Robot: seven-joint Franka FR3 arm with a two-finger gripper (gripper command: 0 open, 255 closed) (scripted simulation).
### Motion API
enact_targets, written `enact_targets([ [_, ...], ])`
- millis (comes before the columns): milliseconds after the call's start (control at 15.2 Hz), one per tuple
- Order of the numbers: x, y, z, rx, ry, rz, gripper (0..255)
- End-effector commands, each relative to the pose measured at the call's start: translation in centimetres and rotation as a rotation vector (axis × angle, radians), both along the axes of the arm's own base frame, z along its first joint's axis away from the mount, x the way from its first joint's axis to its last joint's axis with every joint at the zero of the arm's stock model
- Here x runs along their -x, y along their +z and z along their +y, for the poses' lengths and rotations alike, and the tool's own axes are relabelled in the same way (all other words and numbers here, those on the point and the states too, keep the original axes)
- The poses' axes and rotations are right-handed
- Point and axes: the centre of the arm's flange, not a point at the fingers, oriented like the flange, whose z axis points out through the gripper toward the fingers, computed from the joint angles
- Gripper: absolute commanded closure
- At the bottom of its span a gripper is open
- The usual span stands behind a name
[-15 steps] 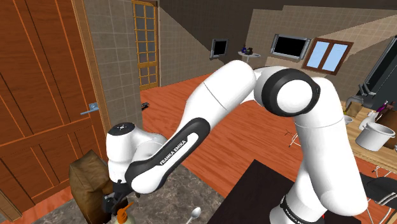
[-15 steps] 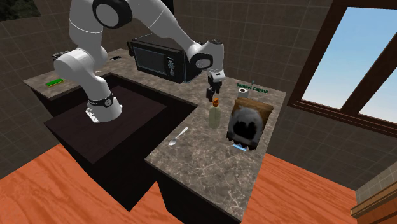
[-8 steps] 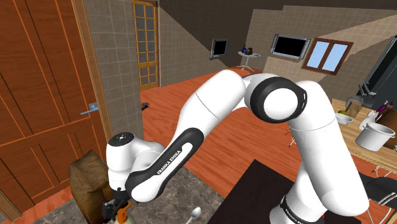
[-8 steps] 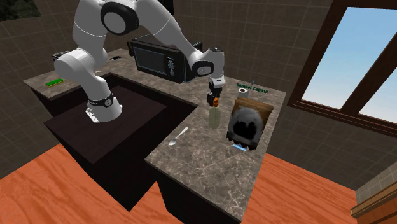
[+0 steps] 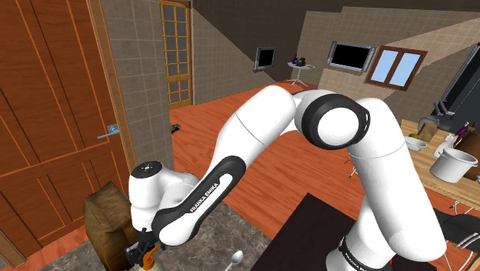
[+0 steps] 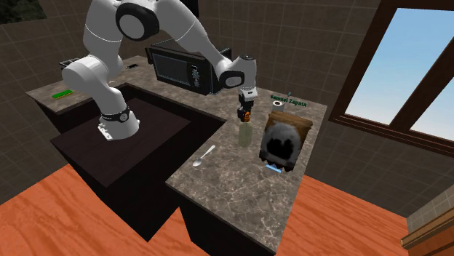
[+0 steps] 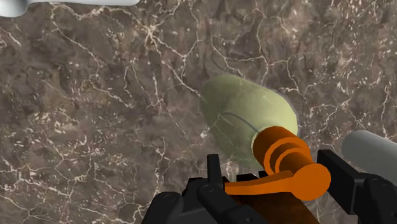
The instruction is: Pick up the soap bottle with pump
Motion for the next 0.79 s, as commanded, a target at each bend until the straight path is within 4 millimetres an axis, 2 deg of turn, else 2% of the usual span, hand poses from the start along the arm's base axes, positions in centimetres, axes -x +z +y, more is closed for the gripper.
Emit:
enact_targets([
  [0, 0.1, -0.1, 0.0, 0.001, 0.0, 0.002, 255],
  [132, 0.0, -0.1, 0.0, 0.001, 0.0, 0.002, 255],
  [726, 0.0, 4.6, 0.0, 0.001, 0.0, 0.002, 255],
])
